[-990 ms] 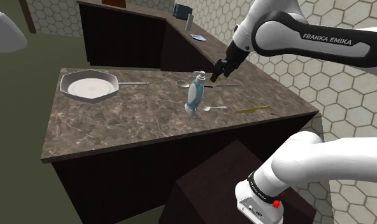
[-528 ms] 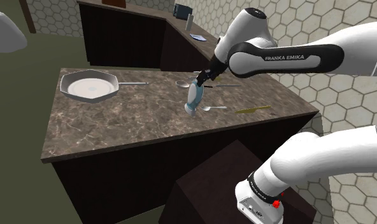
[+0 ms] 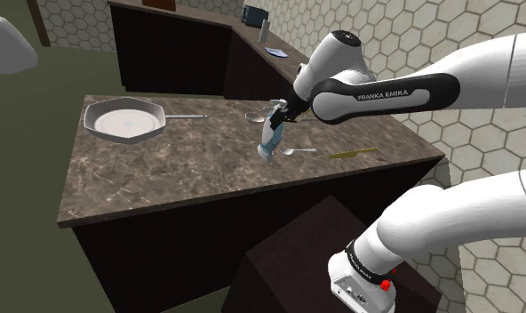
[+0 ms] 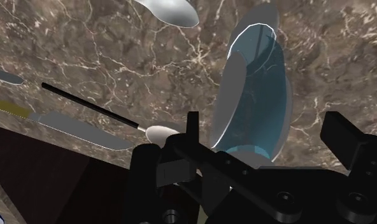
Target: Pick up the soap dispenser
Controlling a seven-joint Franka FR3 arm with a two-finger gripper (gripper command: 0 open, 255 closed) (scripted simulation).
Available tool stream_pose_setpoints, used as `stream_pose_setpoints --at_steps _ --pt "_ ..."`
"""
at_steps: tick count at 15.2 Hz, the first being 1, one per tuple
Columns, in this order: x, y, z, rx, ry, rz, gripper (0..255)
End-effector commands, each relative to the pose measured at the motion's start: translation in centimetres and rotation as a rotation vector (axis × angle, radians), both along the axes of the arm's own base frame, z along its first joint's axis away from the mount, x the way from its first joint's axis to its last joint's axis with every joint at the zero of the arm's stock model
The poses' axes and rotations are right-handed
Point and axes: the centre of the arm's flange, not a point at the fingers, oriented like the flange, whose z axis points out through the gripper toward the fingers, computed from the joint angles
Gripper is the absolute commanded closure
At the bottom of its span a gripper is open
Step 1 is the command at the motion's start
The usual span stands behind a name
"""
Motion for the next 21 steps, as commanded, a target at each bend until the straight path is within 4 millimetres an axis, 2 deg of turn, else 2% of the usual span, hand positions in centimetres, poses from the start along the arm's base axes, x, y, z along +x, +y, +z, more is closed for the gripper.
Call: stream_pose_setpoints --at_steps 1,10,21 --pt "0.0 0.0 -0.2 0.000 -0.001 0.000 255" --pt "0.0 0.0 -0.2 0.000 0.000 0.000 255" --pt "0.0 0.0 5.6 0.000 0.000 0.000 255"
